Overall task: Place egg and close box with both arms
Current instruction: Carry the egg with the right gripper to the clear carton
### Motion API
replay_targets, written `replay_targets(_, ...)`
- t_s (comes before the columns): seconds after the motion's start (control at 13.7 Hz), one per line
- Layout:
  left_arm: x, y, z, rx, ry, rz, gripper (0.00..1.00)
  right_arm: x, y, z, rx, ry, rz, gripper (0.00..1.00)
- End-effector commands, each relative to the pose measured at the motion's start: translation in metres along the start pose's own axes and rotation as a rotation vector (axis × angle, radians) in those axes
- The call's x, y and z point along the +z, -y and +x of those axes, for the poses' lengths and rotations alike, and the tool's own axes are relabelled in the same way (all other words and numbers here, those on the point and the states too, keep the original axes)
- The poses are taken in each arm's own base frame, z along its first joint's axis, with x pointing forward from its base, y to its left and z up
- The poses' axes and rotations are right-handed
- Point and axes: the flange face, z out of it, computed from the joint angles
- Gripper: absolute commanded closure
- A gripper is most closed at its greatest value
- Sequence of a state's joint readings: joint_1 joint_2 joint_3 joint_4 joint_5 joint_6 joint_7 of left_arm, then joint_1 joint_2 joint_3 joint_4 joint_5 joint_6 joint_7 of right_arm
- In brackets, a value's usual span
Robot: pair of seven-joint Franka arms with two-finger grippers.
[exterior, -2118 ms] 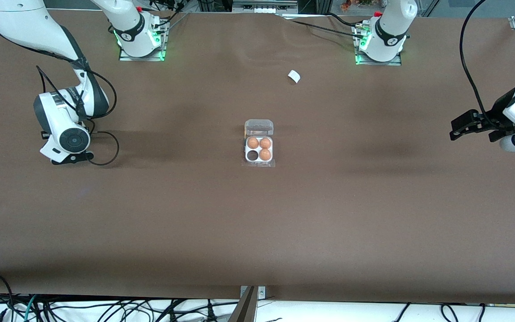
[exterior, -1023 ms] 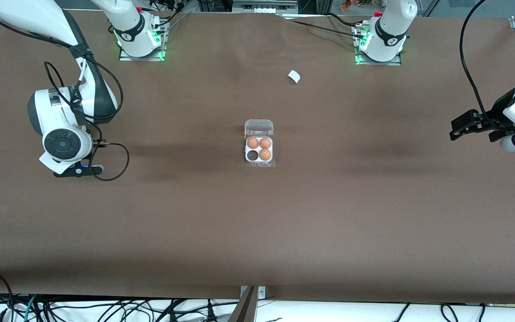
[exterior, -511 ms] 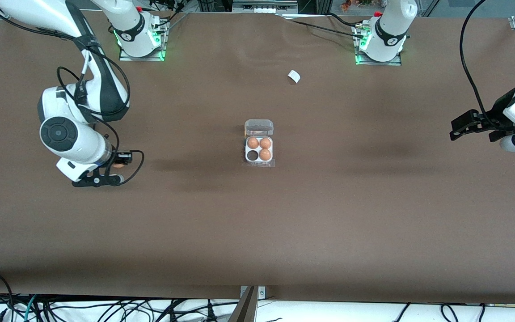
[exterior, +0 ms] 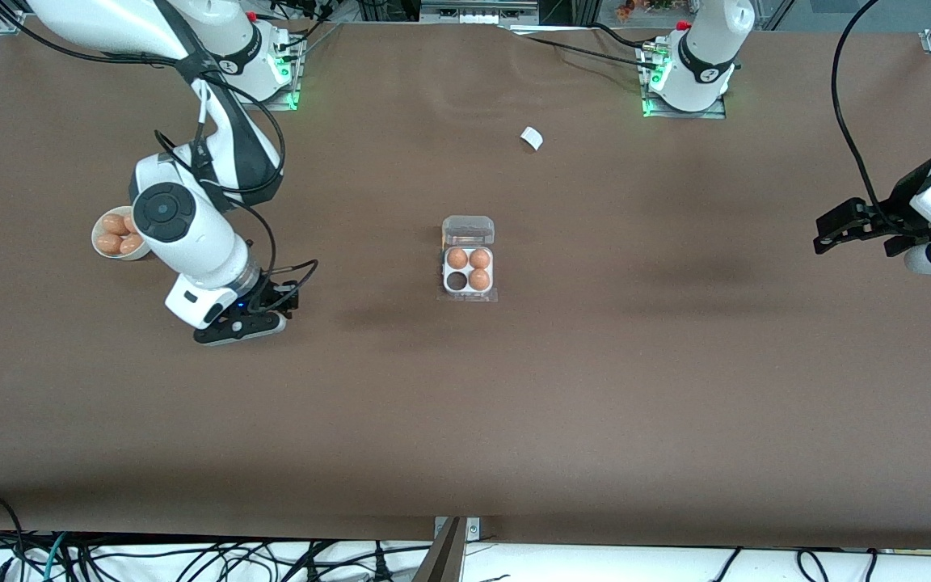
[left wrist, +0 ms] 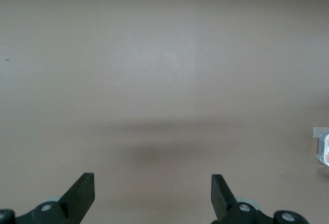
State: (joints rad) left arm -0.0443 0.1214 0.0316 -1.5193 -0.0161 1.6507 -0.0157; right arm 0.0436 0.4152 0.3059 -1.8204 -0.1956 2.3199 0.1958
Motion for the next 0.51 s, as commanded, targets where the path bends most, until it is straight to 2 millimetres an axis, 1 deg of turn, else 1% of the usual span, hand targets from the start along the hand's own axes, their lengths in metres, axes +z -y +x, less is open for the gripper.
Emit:
replay_targets(0.0, -0.005, 0.000, 0.002, -0.006, -0.010, -0.005, 0.00, 0.007, 0.028, 0.002, -0.030, -0.049, 0.058, 0.92)
replay_targets(0.37, -0.005, 0.000, 0.002, -0.006, -0.010, -0.005, 0.00, 0.006, 0.085, 0.004, -0.111, -0.153, 0.121, 0.92)
replay_targets(0.44, -0.005, 0.000, 0.002, -0.006, -0.010, -0.005, 0.00, 0.010, 0.088, 0.005, -0.119, -0.170, 0.129, 0.92)
